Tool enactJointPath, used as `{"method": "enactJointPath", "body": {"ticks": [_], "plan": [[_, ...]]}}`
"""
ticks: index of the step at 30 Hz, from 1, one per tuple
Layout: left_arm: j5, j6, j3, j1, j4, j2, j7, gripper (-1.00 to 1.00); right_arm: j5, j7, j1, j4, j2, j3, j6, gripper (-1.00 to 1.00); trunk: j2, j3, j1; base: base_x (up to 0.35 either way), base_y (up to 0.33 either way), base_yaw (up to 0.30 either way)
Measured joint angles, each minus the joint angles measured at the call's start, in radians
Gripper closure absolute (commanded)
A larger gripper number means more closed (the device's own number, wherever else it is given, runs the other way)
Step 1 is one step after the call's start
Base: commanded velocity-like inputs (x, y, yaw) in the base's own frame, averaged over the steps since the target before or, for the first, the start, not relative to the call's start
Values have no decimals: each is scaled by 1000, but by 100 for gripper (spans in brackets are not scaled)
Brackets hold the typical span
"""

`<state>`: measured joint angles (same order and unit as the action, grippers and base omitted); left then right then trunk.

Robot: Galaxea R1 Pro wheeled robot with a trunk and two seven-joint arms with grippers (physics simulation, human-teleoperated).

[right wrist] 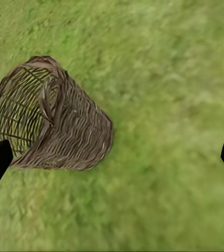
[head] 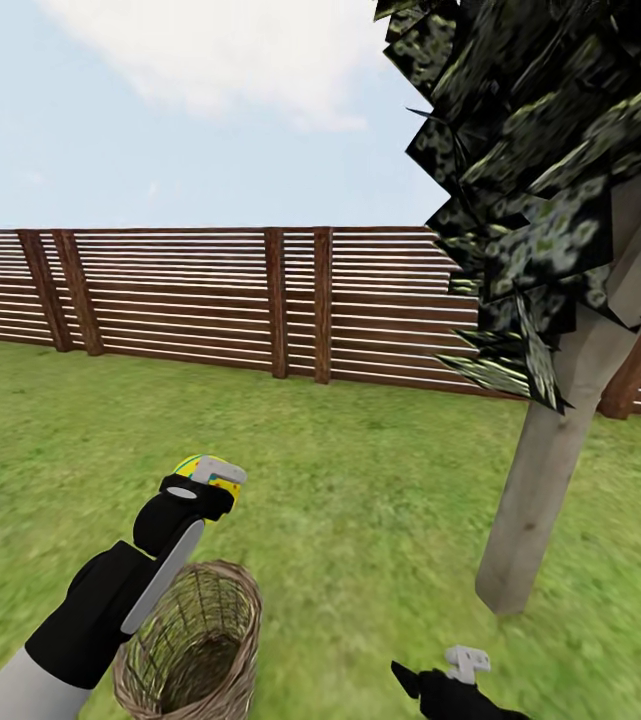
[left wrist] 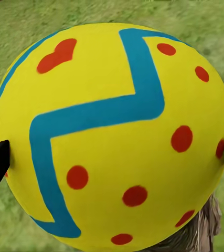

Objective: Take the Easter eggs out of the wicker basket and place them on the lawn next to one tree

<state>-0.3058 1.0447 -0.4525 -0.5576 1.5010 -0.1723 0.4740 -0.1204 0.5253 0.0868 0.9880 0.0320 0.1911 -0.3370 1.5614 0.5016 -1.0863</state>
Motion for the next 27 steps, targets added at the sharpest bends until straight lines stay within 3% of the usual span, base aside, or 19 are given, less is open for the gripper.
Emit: {"method": "enactJointPath", "body": {"ticks": [27], "plan": [[0, 0, -2, 0, -3, 2, -1, 100, 0, 2, 0, -27, -1, 13, 19, -100, -189, -85, 104, 0, 0, 0]]}}
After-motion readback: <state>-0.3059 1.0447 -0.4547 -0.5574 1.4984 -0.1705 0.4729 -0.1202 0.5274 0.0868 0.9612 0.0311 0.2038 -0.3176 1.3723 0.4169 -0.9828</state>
